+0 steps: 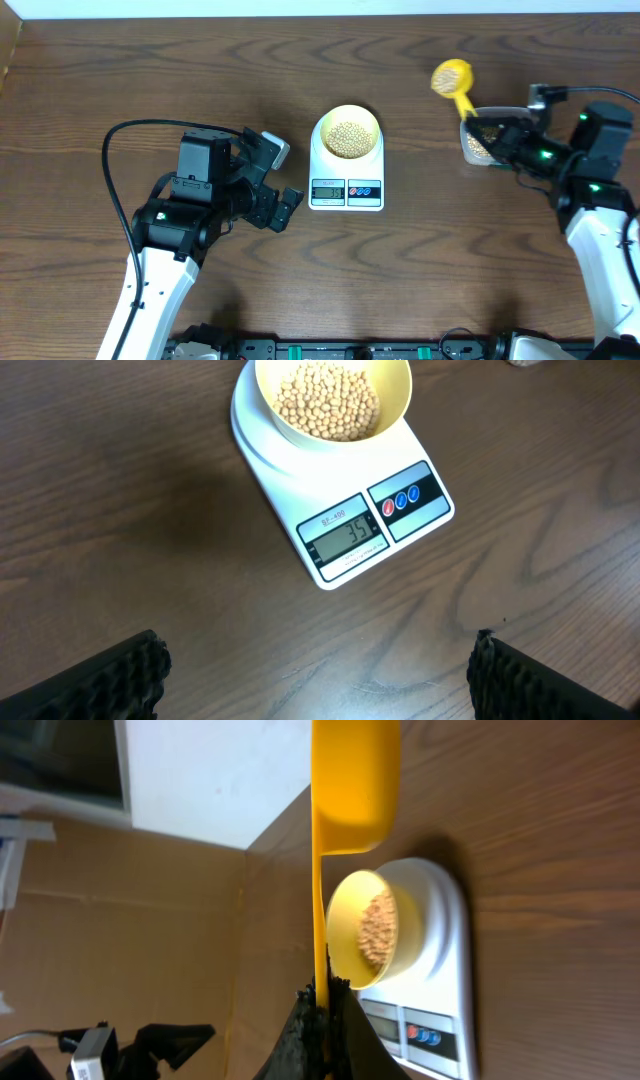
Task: Scoop item into bowl and weigh 50g on scale
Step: 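Carry the filled scoop left over the yellow bowl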
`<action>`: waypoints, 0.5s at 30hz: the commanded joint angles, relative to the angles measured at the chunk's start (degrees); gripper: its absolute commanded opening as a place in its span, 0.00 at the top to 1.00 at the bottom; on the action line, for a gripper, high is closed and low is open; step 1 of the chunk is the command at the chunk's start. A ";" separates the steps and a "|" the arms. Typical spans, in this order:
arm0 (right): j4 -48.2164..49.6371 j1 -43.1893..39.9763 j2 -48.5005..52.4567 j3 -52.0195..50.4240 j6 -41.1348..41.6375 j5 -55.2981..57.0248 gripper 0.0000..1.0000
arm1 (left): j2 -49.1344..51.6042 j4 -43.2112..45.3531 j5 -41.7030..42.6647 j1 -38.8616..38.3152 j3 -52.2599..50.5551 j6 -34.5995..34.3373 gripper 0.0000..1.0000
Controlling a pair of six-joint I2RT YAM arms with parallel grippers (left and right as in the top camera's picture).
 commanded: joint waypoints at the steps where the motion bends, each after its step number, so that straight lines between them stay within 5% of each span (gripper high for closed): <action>1: 1.57 4.20 -0.39 0.26 5.16 5.66 0.99 | 0.07 -0.02 -0.33 0.07 -0.37 -0.76 0.02; 15: 10.14 18.99 6.38 0.26 0.24 12.07 0.99 | 0.07 -0.02 -0.33 0.07 -0.37 -0.76 0.02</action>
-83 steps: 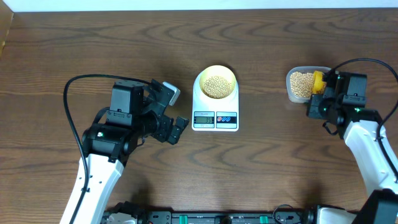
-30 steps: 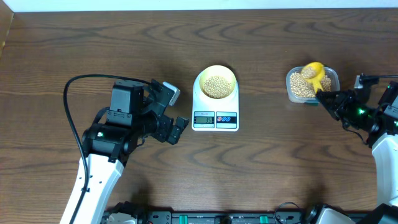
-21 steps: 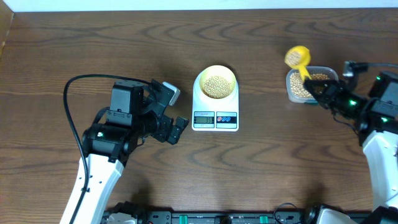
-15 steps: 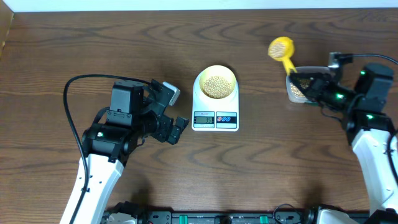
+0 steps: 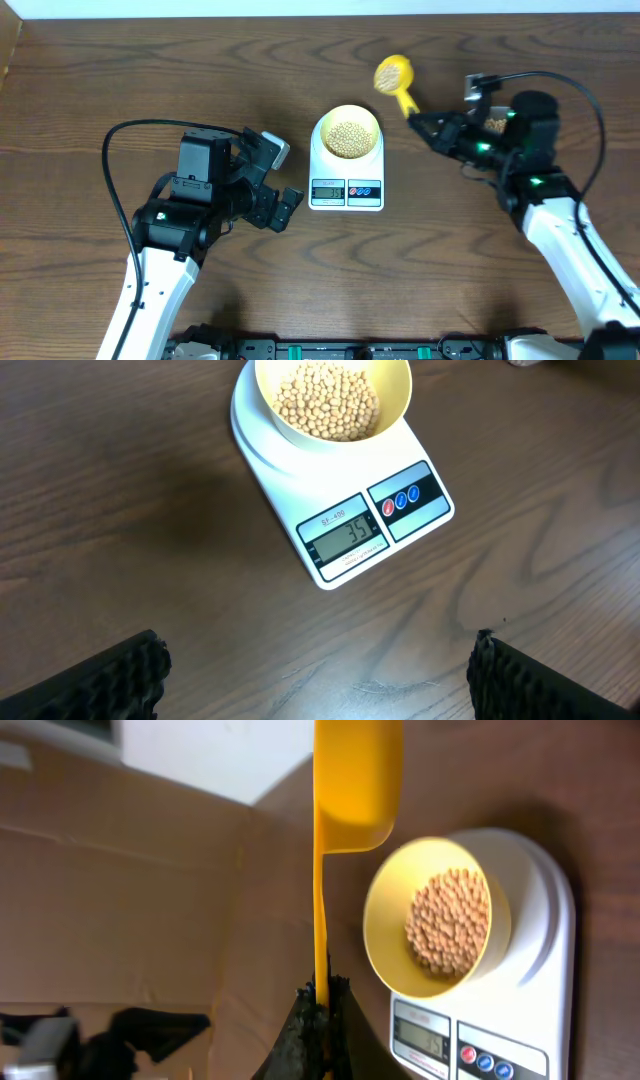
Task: Scoop item into bowl and weigh 50g on scale
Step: 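Carry the filled scoop left over the yellow bowl, then tilt the scoop with the right gripper, trickling soybeans into the bowl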
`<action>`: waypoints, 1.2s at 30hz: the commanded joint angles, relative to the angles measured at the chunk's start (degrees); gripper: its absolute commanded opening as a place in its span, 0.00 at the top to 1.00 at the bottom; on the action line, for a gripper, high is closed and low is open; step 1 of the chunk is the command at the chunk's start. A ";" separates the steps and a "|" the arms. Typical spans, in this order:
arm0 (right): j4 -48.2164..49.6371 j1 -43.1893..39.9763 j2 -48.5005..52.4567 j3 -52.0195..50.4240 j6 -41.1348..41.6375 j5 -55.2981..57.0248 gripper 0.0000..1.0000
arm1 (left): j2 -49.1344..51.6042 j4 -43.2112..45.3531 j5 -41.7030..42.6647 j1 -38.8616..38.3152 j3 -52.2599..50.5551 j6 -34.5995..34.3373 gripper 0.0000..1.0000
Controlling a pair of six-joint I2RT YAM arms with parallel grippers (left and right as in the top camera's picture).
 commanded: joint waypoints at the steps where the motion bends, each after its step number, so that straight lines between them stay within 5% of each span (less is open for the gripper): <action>1: 0.09 2.89 3.04 0.26 -5.42 1.99 0.99 | 0.09 0.00 -0.33 0.09 -0.37 -0.76 0.02; 20: -7.72 10.69 5.68 0.26 -36.59 15.91 0.99 | 0.09 0.00 -0.33 0.09 -0.37 -0.74 0.02; 36: -8.96 13.00 5.66 0.26 -44.30 23.04 0.99 | 0.09 0.00 -0.33 0.09 -0.37 -0.76 0.02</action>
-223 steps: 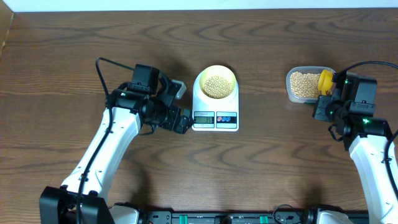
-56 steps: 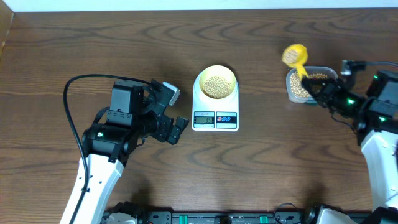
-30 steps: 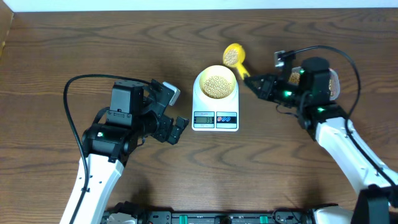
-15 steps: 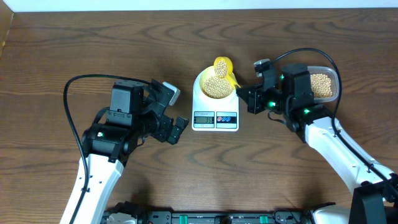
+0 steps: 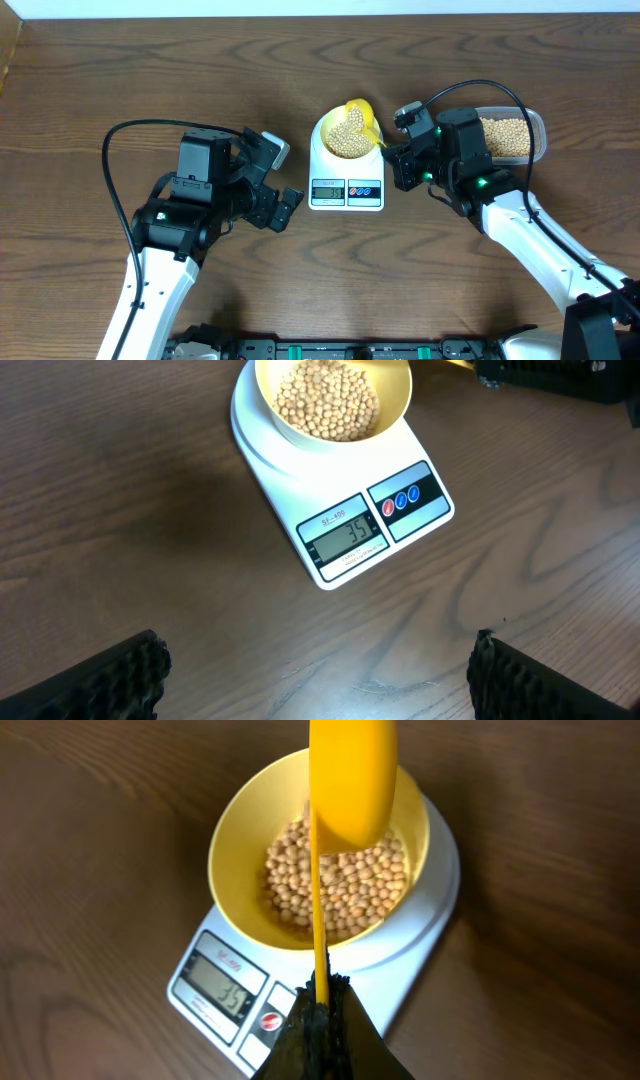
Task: Scoop item into bowl and weigh 50g on scale
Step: 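Tilt the scoop with the right gripper, trickling soybeans into the bowl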
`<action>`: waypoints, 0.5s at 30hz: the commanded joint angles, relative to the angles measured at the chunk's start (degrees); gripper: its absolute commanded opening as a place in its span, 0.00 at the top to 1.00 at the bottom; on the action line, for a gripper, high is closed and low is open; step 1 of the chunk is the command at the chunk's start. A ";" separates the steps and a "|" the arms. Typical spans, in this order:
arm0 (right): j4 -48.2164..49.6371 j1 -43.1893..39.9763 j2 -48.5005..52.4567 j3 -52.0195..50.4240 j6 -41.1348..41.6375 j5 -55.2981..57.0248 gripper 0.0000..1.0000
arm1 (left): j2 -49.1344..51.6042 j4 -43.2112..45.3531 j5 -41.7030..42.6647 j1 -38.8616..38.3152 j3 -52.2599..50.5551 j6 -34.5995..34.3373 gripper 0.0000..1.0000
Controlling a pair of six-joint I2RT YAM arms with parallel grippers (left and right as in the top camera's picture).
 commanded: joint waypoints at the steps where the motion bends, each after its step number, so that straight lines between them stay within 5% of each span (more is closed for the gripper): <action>1: 0.66 0.33 0.07 0.31 -2.64 1.29 0.99 | 0.09 -0.02 -0.33 0.09 -0.37 -0.76 0.02; 15: 2.43 0.33 -0.37 0.46 -3.13 1.25 0.99 | 0.09 -0.02 -0.33 0.09 -0.37 -0.76 0.02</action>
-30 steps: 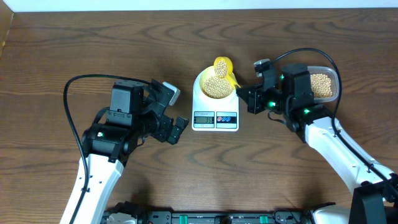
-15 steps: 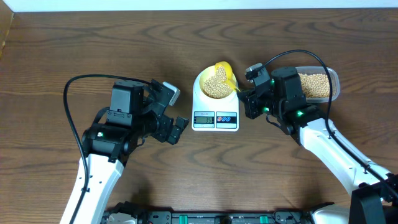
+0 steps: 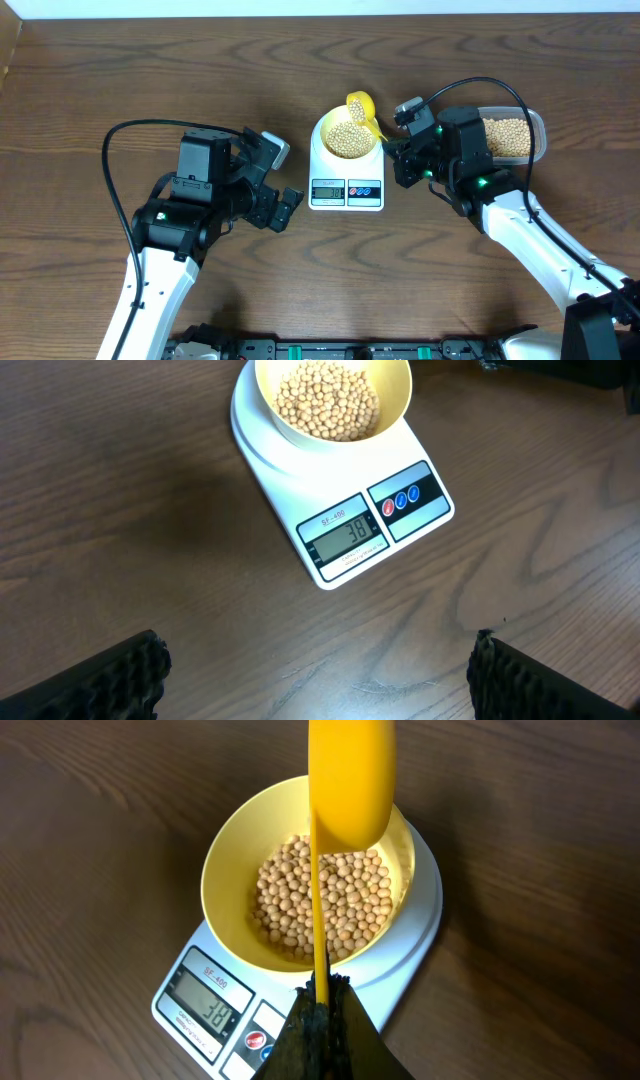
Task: Scoop item into bowl and weigh 50g on scale
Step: 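Tilt the scoop with the right gripper, trickling soybeans into the bowl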
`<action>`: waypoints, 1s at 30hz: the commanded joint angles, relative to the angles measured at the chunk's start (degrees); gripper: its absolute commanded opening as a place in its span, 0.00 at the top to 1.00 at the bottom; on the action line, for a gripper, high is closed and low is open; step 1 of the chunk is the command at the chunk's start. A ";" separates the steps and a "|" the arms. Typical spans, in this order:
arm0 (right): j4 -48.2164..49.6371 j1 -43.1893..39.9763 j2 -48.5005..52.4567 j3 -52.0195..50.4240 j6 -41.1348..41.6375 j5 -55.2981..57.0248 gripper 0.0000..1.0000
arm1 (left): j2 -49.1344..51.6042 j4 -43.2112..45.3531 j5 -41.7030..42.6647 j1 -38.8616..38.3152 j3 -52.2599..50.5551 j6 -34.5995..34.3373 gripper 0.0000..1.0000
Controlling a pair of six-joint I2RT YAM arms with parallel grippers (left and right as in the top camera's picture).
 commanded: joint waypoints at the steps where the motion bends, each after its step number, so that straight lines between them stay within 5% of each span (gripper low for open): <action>1: -0.02 0.37 -0.37 0.46 -1.66 0.07 0.99 | 0.07 0.00 -0.33 0.09 -0.37 -0.76 0.02; 30: -0.44 0.66 -0.37 0.46 -9.70 0.11 0.99 | 0.07 0.02 -0.33 0.09 -0.37 -0.74 0.02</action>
